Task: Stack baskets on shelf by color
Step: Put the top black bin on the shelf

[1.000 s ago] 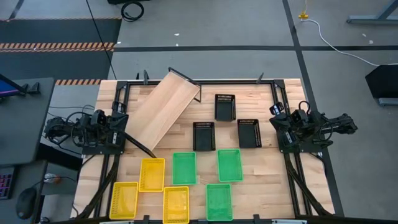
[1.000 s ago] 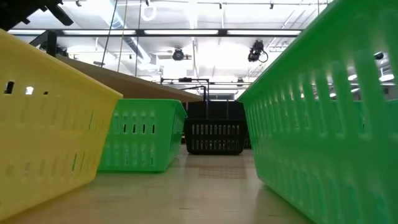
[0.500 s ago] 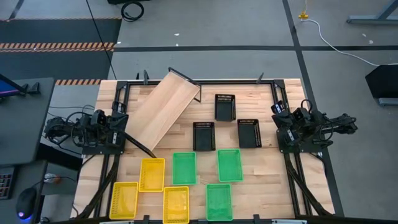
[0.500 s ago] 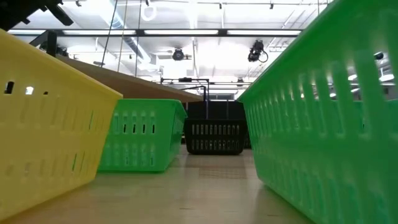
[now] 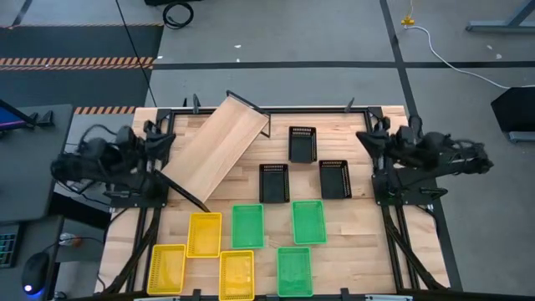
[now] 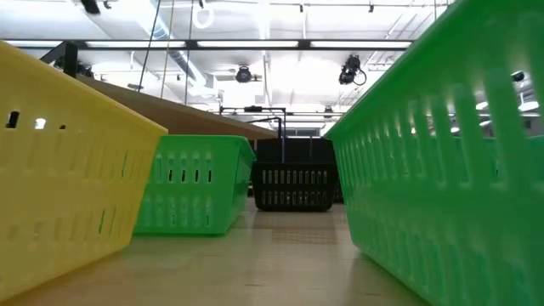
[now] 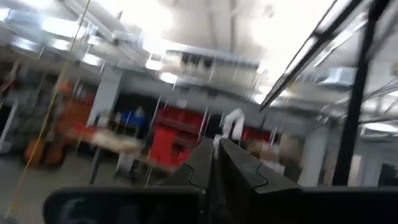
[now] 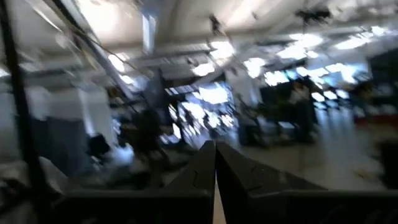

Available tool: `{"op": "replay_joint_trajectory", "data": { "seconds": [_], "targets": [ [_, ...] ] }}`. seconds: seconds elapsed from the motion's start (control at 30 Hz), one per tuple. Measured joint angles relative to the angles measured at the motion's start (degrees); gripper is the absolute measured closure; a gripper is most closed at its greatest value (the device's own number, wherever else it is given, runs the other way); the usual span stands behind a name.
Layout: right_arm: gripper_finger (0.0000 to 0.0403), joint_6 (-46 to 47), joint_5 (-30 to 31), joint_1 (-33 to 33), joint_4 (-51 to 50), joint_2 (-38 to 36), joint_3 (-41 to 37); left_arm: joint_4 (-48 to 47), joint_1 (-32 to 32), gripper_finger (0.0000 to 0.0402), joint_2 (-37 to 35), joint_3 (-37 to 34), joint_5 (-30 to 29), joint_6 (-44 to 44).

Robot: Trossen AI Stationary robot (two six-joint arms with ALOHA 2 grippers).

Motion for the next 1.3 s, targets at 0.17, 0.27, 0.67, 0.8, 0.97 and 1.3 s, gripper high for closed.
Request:
{"op": "replay_joint_trajectory", "data": {
  "seconds": [0.17,0.27,0.67,0.8,0.97,1.3],
  "targets": [
    [0.0385,0.3,5.1,-1.0,-11.8,12.7,13.5,-16.3,0.0,0.0373,10.1,16.5,-0.2,-1.4],
    [0.0385,5.0,5.3,-3.3,-16.2,19.7,20.0,-21.7,0.0,0.0368,15.3,24.8,-0.2,-4.1],
    [0.0385,26.9,-3.6,-9.7,-10.2,39.2,29.1,-18.8,0.0,0.0373,27.6,39.5,-0.2,-11.2],
    [0.0385,34.7,-9.9,-9.7,-0.4,41.5,29.1,-11.1,-0.1,0.0368,28.1,39.6,-0.2,-15.3],
    [0.0385,36.0,-13.8,-9.7,5.9,43.2,29.1,-9.5,0.0,0.0366,28.1,39.7,-0.2,-17.1],
    [0.0385,37.6,-11.0,-10.6,12.7,46.7,29.1,-9.2,0.0,0.0374,29.4,39.6,2.2,-11.6]
  ]
}}
